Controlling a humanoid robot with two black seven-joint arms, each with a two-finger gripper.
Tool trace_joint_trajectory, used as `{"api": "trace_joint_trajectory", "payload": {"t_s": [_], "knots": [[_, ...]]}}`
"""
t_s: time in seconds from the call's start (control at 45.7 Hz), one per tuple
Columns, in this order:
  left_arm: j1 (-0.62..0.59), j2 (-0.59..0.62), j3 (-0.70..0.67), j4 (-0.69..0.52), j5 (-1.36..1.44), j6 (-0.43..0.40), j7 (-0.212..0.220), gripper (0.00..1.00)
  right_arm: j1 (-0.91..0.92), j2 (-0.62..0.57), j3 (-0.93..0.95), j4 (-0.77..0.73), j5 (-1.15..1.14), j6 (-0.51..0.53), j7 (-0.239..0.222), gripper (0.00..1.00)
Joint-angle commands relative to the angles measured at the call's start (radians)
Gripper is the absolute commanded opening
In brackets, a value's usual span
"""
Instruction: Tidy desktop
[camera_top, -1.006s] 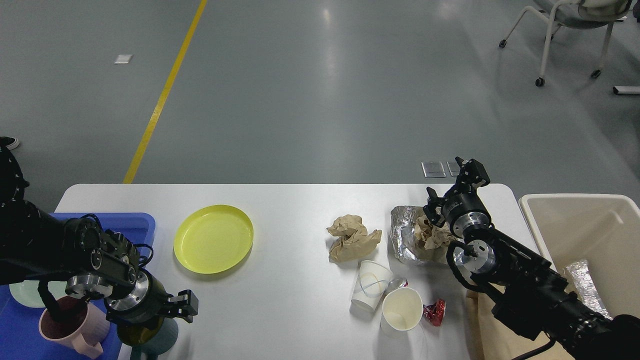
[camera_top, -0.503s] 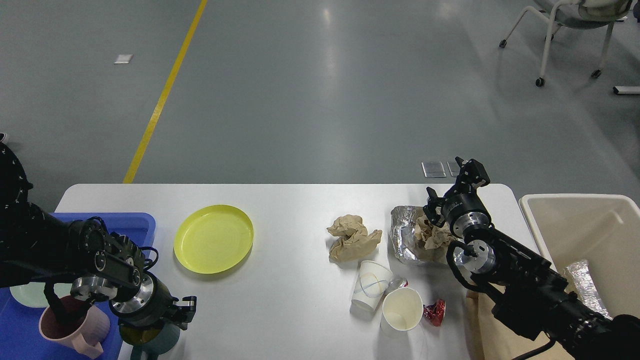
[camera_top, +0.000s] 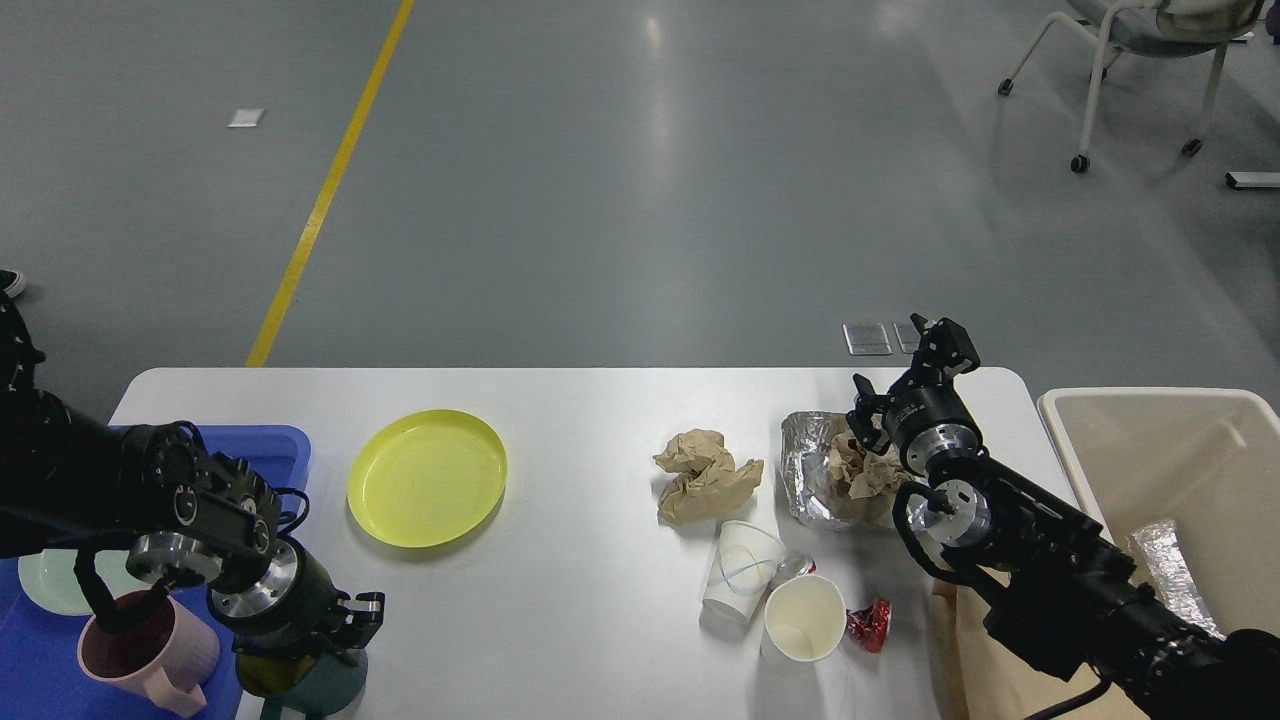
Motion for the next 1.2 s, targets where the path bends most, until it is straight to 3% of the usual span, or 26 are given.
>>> {"api": "trace_joint_trajectory", "payload": {"t_s": [0.0, 0.35, 0.415, 0.503, 0.59, 0.853, 1.181], "knots": [[-0.105, 0.007, 0.043, -0.025, -0.005, -0.102, -0.004, 0.04, 0.002, 0.0, -0.001, 0.0, 0.0, 0.0, 0.0, 1.0], [-0.634, -0.015, 0.181, -0.248, -0.008, -0.331, -0.003, 0.04, 0.002, 0.0, -0.001, -0.001, 0.0, 0.0, -0.001, 1.0], [-0.758, -0.064, 0.21, -0.275, -0.011, -0.441, -0.008, 0.04, 0.002, 0.0, -0.001, -0.001, 0.0, 0.0, -0.001, 1.0], [-0.855, -0.091, 0.23, -0.295, -0.011, -0.55, -0.06, 0.03, 0.002, 0.0, -0.001, -0.001, 0.0, 0.0, 0.0, 1.0], [-0.929, -0.095, 0.247, -0.315, -0.011, -0.607, -0.106, 0.02, 0.002, 0.0, -0.001, -0.001, -0.001, 0.0, 0.0, 1.0], [-0.949, -0.047, 0.33, -0.3, 0.009, -0.625, -0.104, 0.02, 0.0, 0.0, -0.001, 0.0, -0.001, 0.0, -0.001, 1.0], [-0.831, 0.402, 0.384, -0.064, 0.411, -0.624, -0.118, 0.03, 0.0, 0.0, 0.0, 0.002, 0.0, 0.0, 0.0, 1.0]]}}
